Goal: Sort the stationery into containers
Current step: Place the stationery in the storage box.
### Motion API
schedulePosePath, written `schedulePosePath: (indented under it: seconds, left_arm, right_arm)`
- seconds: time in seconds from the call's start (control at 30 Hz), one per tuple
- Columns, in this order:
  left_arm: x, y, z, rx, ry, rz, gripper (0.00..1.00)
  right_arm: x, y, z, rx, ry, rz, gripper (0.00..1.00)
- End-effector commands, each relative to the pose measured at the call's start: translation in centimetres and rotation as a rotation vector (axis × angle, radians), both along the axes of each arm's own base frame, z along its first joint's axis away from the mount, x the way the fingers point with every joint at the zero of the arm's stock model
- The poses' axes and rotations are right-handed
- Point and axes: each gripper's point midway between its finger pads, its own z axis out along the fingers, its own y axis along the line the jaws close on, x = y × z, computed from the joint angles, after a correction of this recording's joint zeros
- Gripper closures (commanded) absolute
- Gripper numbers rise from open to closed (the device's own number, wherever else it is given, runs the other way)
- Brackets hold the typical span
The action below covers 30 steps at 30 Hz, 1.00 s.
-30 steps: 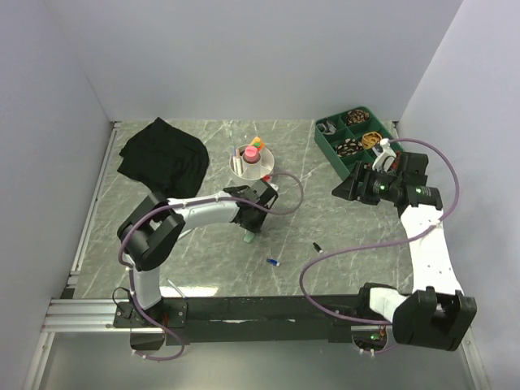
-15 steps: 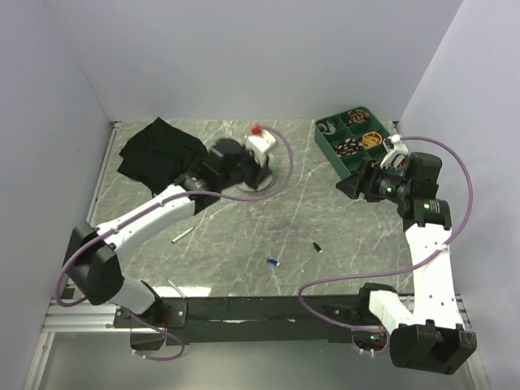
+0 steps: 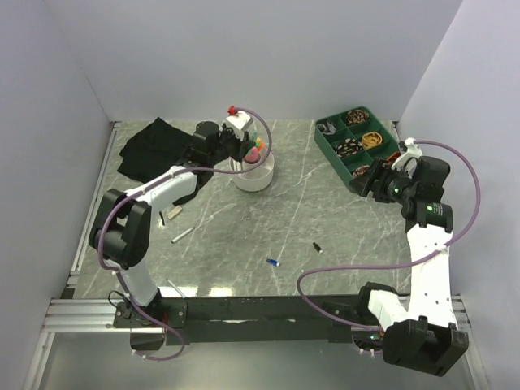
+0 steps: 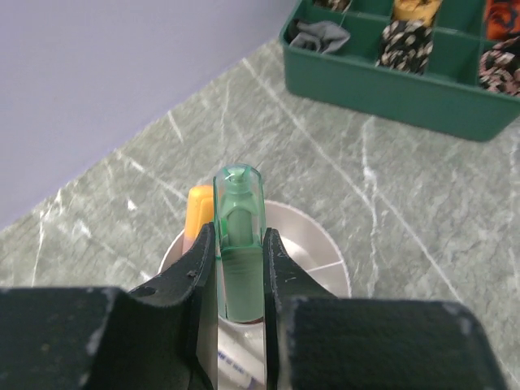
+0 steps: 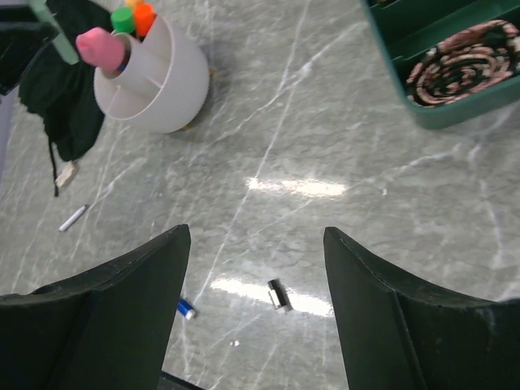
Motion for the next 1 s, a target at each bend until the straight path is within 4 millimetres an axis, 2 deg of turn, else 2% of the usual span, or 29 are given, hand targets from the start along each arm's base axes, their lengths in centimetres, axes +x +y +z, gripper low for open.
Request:
schedulePosePath:
  seconds: [0.0, 0.27, 0.47, 0.97]
  left_arm:
    - [-0.6, -1.6, 3.9, -0.116, -0.114, -0.072, 0.99]
    - [-2.7, -1.9, 3.2, -0.174, -0.038, -0.065, 0.99]
    - [-4.0, -1.9, 1.0, -0.159, 0.012, -0.066, 0.99]
    - [-3.2, -1.4, -3.0, -0.117, 0.035, -0.015, 0.99]
  right_arm:
    - [0.4, -1.6, 1.9, -0.055, -0.052, -0.042, 0.25]
    - [-0.3, -1.5, 0.5, -0.043, -0.018, -0.041, 0.26]
    - [-0.6, -1.2, -0.1, -0.026, -0.006, -0.037, 0.26]
    - [-1.4, -1.4, -1.2, -0.047, 0.032, -0.039, 0.26]
